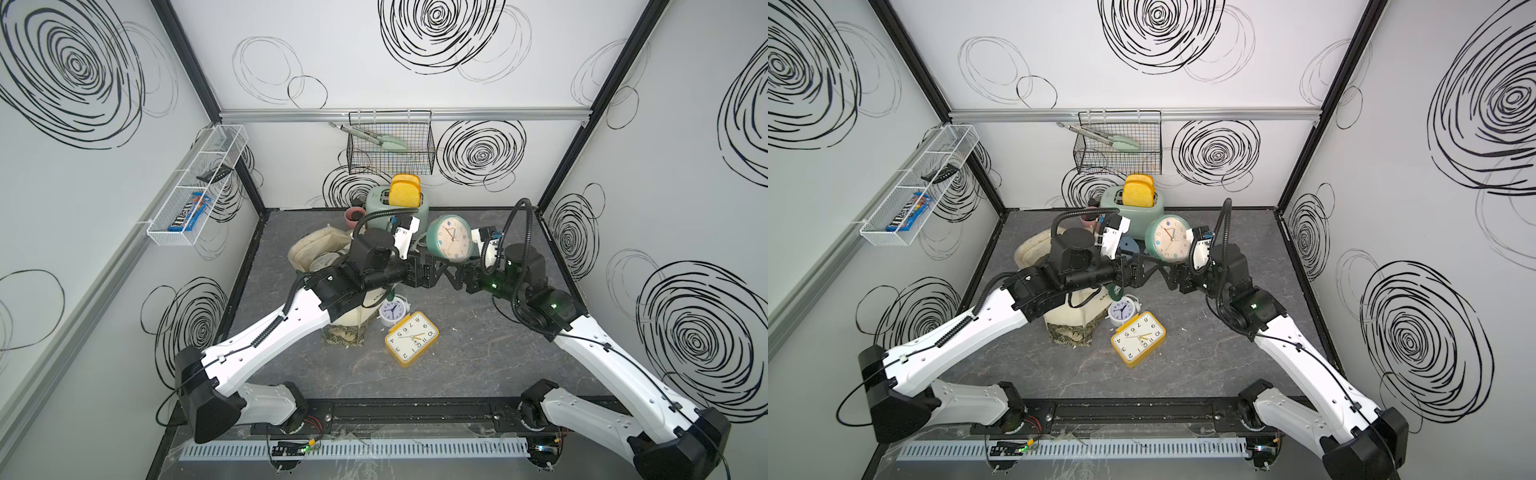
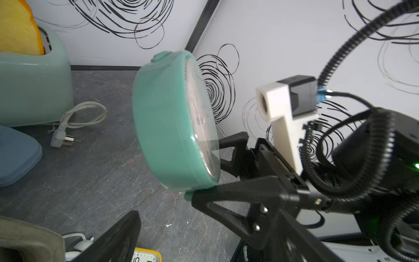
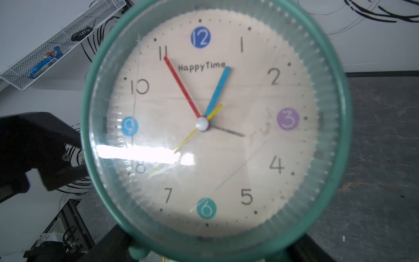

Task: Put the alarm clock into the canvas bag
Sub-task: Pick up the alarm from the center of the board.

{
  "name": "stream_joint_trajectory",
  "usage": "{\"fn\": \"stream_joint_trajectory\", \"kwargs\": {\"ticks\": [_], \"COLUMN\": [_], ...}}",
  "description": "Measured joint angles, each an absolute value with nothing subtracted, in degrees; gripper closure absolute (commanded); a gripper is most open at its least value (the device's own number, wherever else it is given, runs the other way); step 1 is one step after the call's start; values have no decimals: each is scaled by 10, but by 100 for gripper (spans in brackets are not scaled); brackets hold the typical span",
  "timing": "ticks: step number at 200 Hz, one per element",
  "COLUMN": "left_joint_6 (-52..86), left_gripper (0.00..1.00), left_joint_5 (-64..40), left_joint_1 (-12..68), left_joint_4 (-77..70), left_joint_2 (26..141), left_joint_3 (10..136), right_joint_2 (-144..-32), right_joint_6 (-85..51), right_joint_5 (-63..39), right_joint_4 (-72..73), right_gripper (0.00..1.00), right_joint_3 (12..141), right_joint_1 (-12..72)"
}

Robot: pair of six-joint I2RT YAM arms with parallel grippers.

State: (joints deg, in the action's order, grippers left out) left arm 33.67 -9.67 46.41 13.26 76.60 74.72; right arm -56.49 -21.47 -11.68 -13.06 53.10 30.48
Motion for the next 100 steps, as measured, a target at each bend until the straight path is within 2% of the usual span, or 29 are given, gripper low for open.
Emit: {"fn": "stream_joint_trajectory", "kwargs": {"ticks": [32, 100], "left_joint_6": [365, 408], "left_gripper": [11, 46], "left_joint_5": [-69, -65], "left_joint_1": [464, 463], "left_joint_4": [132, 101], "left_joint_2": [796, 831], "left_joint_3": [766, 785], "right_joint_2": [-556, -547], "right_joint_6": [-221, -225], "right_joint_5": [-132, -143], "right_joint_4": [-131, -135], "right_gripper": [56, 56], "right_joint_3": [531, 531], "right_joint_1": [305, 306]}}
